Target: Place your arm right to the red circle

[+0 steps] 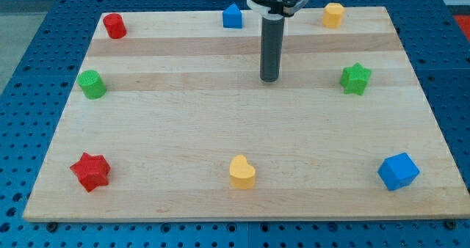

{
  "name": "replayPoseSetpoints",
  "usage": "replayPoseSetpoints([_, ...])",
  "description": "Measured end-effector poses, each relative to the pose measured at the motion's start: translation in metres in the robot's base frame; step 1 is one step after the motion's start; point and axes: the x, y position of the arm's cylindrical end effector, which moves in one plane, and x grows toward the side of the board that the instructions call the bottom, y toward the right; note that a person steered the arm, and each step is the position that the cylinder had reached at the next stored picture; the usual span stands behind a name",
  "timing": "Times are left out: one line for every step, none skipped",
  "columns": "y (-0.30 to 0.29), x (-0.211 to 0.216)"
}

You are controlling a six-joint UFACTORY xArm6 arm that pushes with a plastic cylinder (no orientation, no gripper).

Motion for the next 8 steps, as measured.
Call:
replayPoseSetpoints([0.0,0.0])
replayPoseSetpoints([-0.005,0.021])
replayPoseSetpoints([-0.043,0.048])
replayPoseSetpoints([-0.08,0.055])
replayPoseSetpoints([-0.081,0.055])
replayPoseSetpoints([-0.081,0.035])
replayPoseSetpoints([-0.084,-0.041])
replayPoseSetpoints([-0.117,-0.106])
